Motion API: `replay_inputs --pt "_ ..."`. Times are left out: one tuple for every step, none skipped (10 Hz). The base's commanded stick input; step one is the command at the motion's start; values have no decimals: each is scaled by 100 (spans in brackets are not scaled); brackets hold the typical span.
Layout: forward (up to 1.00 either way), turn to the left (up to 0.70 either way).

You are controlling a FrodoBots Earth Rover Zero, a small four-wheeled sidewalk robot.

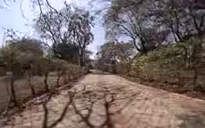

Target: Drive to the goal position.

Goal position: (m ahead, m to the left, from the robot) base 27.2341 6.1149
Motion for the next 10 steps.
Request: replay_inputs --pt "100 0" --pt "100 0" --pt "100 0" --pt "100 14" --pt "100 35" --pt "100 0" --pt "100 0" --pt "100 0" --pt "100 0" --pt "100 0"
